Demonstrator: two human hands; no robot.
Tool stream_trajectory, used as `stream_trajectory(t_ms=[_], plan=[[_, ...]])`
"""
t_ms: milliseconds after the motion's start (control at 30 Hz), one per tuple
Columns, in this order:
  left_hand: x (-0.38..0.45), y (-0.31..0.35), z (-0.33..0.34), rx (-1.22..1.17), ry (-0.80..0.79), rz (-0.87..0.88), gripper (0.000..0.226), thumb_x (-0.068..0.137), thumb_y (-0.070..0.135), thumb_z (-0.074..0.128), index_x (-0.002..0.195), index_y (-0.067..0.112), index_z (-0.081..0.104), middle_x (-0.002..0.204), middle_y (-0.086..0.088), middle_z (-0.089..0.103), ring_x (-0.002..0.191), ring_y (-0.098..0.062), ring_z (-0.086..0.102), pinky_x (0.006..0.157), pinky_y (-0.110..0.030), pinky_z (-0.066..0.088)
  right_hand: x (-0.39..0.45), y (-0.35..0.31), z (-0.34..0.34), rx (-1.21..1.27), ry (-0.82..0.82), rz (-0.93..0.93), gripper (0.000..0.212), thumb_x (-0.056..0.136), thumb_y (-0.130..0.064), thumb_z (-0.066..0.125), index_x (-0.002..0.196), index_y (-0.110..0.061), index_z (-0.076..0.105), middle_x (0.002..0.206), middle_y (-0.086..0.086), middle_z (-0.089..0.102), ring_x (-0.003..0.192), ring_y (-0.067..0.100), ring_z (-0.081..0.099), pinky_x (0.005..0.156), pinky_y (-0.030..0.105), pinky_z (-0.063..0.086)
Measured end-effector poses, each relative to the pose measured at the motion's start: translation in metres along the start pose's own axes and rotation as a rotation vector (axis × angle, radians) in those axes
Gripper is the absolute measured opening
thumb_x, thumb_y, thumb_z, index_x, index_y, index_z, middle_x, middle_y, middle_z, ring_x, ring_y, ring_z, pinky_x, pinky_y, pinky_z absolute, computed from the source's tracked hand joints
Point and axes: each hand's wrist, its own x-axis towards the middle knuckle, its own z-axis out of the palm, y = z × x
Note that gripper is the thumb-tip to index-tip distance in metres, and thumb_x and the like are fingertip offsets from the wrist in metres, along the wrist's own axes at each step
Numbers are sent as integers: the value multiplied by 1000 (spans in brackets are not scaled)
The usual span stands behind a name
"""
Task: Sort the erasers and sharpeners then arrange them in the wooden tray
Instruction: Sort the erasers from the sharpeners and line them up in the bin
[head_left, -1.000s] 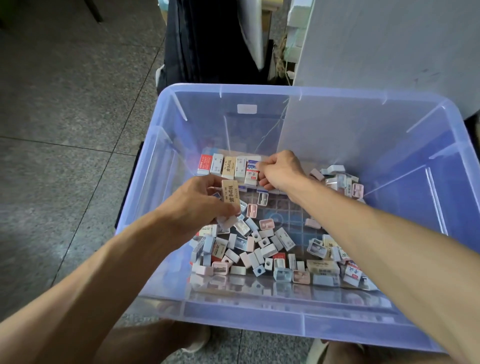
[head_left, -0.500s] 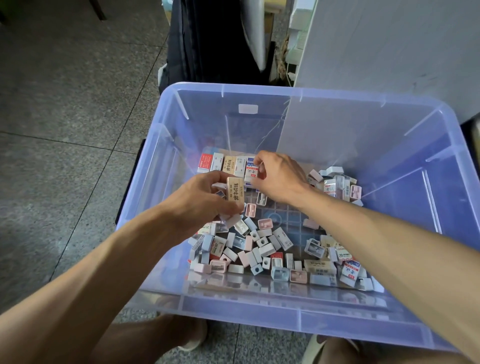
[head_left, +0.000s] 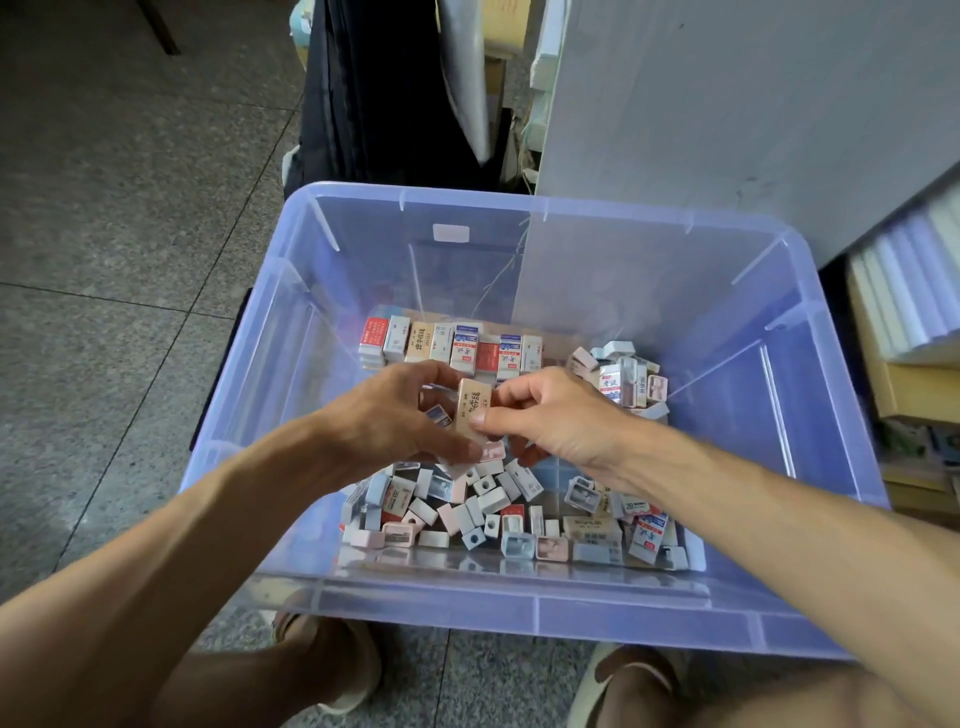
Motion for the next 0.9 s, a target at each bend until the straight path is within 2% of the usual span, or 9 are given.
stream_trajectory(t_ms=[67,133,200,267,400,467,567,733,900], plan=[[3,-1,-1,18,2,-12,53,70,-22,71,114,6,61,102,-16,69,85,-24,72,72,-31,60,4,3,-3,101,28,39,13,87,-18,76,90,-6,74,78,7,74,64,11,64,63,27,56],[7,-3,-3,60,41,-31,53,73,-26,65,115,5,60,104,-17,69,91,-27,71,77,-37,60,12,5,-9,117,75,62,8,91,-15,72,90,-8,72,75,2,71,60,9,61,57,23,54],[9,-5,-6,68,100,-38,53,74,-25,64,118,5,60,104,-19,70,94,-30,70,83,-41,59,22,10,-19,53,134,74,10,93,-18,69,92,-8,71,84,6,73,65,10,62,61,24,54],[10,-6,-8,13,148,-37,49,76,-23,66,116,6,60,100,-22,70,84,-26,71,77,-36,61,31,14,-28,6,185,78,14,94,-22,69,95,-8,72,91,10,74,69,12,65,63,25,54],[14,-3,-10,-73,173,-36,40,75,-17,70,109,3,60,86,-19,72,71,-23,72,67,-30,61,48,15,-36,-134,303,66,10,94,-23,69,92,-14,72,85,4,73,71,11,66,68,26,59],[16,-3,-10,-60,186,-40,36,74,-15,72,105,0,60,84,-19,73,71,-24,72,67,-29,61,63,16,-34,-185,357,72,14,94,-22,68,89,-10,73,81,4,72,72,13,66,76,31,60],[16,-4,-13,-31,212,-43,28,73,-13,75,97,-3,63,81,-17,73,70,-22,71,67,-27,60,87,16,-23,-242,401,64,17,93,-22,69,85,-8,75,84,7,74,84,23,72,83,40,60],[19,-5,-15,-18,249,-46,23,74,-9,77,93,-1,66,82,-14,73,70,-22,70,65,-25,60,114,17,-10,-355,463,62,10,92,-22,71,95,-12,74,94,9,75,86,25,73,83,39,61],[20,-3,-14,-37,251,-30,25,72,-8,78,93,-1,66,85,-16,74,71,-22,72,63,-24,60,116,15,-9,-492,494,27,10,91,-23,73,92,-14,75,98,6,74,86,24,73,79,32,59]])
